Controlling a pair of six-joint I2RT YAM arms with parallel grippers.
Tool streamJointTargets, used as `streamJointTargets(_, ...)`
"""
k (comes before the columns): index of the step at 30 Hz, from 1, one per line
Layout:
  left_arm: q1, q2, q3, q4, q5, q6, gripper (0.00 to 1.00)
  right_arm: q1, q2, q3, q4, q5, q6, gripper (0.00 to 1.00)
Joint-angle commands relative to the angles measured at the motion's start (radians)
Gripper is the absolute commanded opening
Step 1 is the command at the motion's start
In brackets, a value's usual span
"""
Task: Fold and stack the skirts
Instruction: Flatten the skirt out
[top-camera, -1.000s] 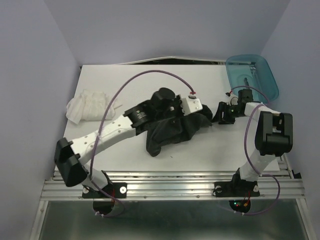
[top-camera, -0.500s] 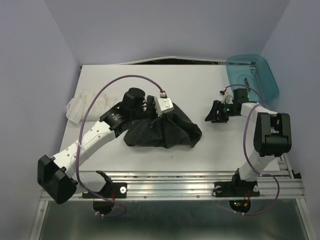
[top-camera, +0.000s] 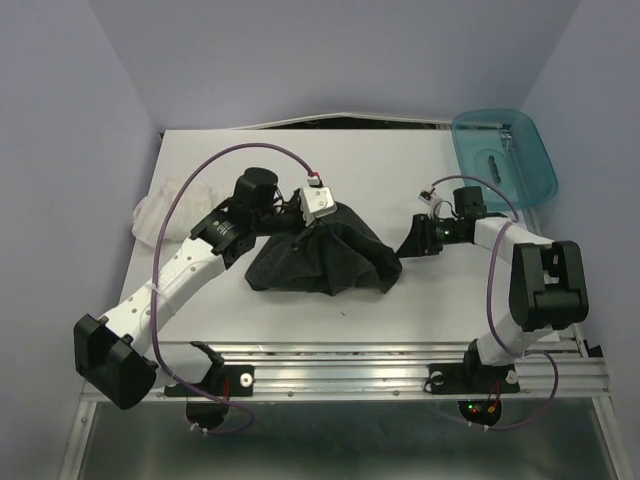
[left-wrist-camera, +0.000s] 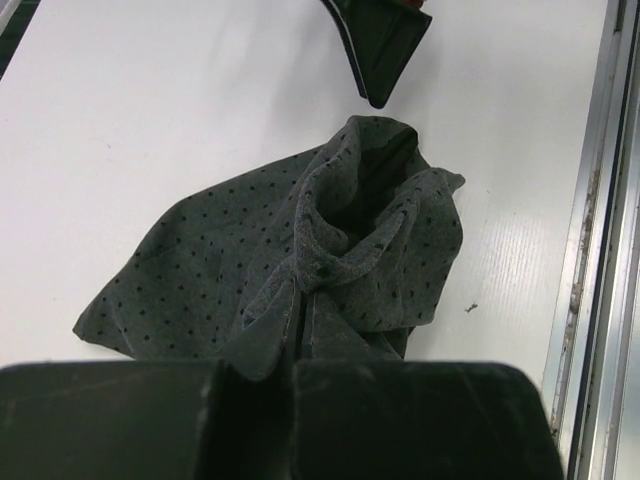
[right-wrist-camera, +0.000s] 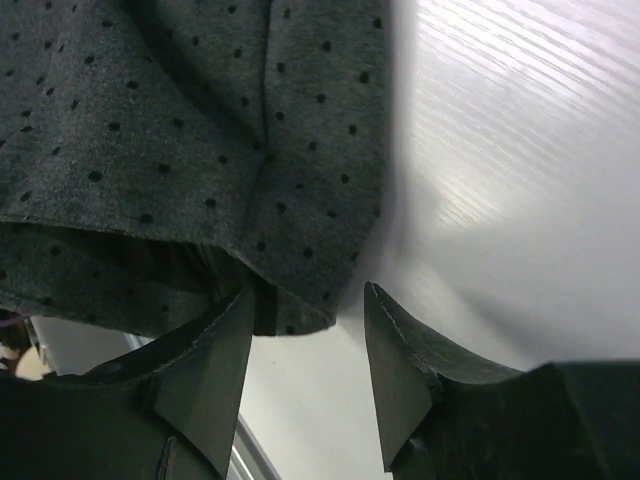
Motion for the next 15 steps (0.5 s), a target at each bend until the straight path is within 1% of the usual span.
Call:
streamJointTargets(1, 0.018, 0.002, 0.071, 0.003, 0.074, 0.012, 0.00, 0.074, 0.016, 0.015, 0.119, 0.032, -0.018, 0.53)
streamJointTargets(3, 0.024, 0.005, 0.074, 0.003, 0.077, 0.010, 0.00, 0.120, 0.047, 0.027, 0.148, 0.088, -0.001, 0.52)
streamJointTargets(7, 0.032, 0.009, 0.086, -0.021, 0.098, 0.022, 0.00, 0.172, 0.077, 0.054, 0.221, 0.134, 0.050, 0.50)
streamJointTargets(12, 0.035, 0.007, 0.074, -0.057, 0.111, 0.059, 0.00, 0.193, 0.024, 0.090, 0.260, 0.175, 0.073, 0.50)
streamJointTargets(14, 0.033, 0.009, 0.069, -0.058, 0.117, 0.061, 0.00, 0.204, 0.011, 0.103, 0.262, 0.184, 0.074, 0.47)
streamJointTargets(15, 0.035, 0.010, 0.065, -0.057, 0.126, 0.062, 0.00, 0.215, 0.007, 0.120, 0.265, 0.192, 0.074, 0.42)
